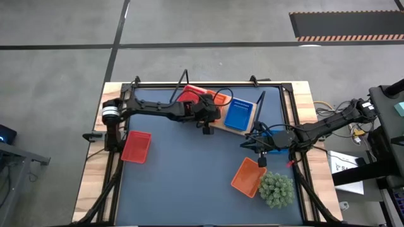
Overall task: Stack baskets on shelf by color
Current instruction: Stack the left orange bin on top of the orange bin on the shelf, then adjust the stacked red bins
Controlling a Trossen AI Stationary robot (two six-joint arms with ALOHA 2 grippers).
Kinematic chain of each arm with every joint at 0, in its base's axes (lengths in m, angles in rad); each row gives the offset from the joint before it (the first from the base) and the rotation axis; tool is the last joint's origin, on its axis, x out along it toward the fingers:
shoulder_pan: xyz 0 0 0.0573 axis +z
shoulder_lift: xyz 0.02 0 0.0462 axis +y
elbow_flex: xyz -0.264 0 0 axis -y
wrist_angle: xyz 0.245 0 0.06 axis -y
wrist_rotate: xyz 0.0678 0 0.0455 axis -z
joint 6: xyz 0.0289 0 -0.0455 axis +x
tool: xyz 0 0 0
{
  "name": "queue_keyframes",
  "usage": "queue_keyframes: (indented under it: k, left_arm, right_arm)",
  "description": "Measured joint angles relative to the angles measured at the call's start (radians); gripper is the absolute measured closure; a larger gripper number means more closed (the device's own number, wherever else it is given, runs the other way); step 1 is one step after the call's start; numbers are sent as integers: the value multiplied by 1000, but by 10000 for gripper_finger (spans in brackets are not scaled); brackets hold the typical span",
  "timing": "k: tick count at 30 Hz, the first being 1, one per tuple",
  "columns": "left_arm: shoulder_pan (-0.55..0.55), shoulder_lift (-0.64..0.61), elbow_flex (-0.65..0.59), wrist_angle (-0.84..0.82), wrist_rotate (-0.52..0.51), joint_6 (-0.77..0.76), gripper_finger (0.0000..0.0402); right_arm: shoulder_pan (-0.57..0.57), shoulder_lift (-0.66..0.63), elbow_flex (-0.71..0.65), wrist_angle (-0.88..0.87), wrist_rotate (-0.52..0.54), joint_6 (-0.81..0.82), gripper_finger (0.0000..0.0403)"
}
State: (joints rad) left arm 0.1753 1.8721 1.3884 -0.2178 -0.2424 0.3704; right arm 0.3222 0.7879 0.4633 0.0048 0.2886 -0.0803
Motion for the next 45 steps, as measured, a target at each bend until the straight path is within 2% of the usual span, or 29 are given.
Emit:
queue_keyframes:
  k: [11, 16, 30, 40, 42, 45]
  left_arm:
    - [6, 37, -3, 0, -45, -59, 401]
    - [4, 39, 5, 20, 8, -59, 401]
    - [3, 36, 35, 93, 3, -50, 401]
    - [2, -20, 26, -5, -20, -51, 401]
    - [2, -20, 22, -44, -42, -44, 401]
    - [-10, -44, 21, -149, -184, -23, 401]
  right_arm:
    - [0, 0, 0, 0, 0, 1, 394]
    - [0, 0, 0, 0, 0, 1, 394]
    - [0, 0, 0, 0, 0, 2, 394]
    - [0, 0, 0, -9, 0, 2, 394]
    - [0, 0, 0, -9, 0, 9, 394]
    - [0, 0, 0, -13, 0, 17, 394]
